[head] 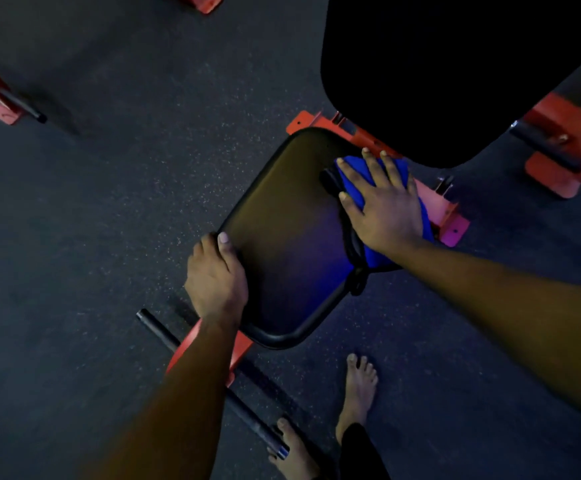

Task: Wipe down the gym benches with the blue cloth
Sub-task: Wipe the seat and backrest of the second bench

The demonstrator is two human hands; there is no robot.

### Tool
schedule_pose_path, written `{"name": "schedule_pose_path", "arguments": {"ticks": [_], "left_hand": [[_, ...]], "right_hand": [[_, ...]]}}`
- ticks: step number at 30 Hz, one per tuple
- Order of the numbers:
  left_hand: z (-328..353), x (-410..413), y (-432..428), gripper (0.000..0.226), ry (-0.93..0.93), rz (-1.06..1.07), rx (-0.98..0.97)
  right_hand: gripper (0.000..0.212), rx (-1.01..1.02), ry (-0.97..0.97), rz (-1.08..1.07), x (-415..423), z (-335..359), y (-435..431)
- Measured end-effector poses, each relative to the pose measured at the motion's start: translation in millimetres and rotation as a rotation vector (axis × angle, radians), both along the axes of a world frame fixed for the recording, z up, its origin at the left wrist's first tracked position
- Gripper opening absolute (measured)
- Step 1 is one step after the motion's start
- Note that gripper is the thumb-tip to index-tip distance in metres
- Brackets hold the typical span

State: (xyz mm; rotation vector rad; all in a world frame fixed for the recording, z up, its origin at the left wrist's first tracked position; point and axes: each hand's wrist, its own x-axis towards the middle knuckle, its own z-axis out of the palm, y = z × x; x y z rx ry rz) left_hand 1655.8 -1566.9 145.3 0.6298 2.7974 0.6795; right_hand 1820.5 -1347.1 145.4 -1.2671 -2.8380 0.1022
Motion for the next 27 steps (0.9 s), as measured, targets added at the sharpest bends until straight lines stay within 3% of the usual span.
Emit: {"name": "schedule_pose_path", "arguments": {"ticks": [14,20,27], "left_hand": [[-2.4,-4.7,0.5,0.058,-0.023,0.022,-0.028],[0.5,-2.3,2.0,0.05,-0.013,0.026,-0.025],[1.8,-1.7,2.2,0.042,-0.036,0.033,-0.027]], "right_hand": [[0.058,-0.195,0.047,0.277,-117.5,4.1,73.5],[0.054,-0.044,0.078,0.359,-67.5,3.2,48.4],[0.057,-0.045,0.041,0.192,4.2,5.9,17.4]]}}
